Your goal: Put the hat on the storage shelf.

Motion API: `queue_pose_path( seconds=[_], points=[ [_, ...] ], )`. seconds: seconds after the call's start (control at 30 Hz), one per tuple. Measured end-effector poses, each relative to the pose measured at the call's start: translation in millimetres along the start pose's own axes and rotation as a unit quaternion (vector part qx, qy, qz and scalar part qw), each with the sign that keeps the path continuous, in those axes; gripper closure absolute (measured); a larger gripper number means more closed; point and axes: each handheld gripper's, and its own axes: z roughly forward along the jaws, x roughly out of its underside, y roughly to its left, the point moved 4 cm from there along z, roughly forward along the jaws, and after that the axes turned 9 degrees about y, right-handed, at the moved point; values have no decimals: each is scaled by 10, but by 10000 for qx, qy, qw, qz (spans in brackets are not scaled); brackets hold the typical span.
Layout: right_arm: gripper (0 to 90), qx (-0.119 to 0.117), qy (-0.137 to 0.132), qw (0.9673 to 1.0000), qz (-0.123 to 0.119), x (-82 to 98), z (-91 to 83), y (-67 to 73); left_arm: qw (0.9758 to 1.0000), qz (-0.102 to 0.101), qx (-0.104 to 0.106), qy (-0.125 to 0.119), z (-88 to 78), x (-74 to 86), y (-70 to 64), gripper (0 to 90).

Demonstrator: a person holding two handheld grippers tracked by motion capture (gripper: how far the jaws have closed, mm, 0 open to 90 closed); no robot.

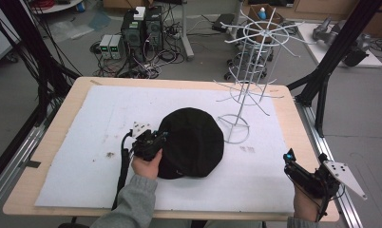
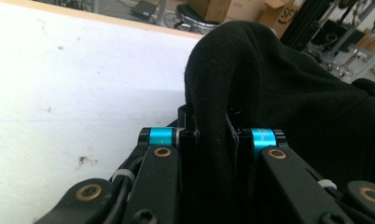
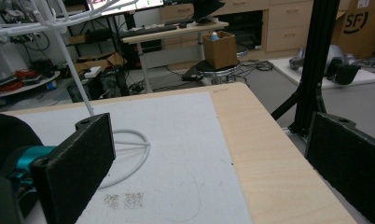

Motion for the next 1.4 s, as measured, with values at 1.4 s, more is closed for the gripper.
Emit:
queue_pose_path(
  seconds=[1.4],
  points=[
    [7, 17, 11, 10000, -77, 20, 16, 13, 9731, -705, 274, -2177, -879, -619, 185, 786]
  ],
)
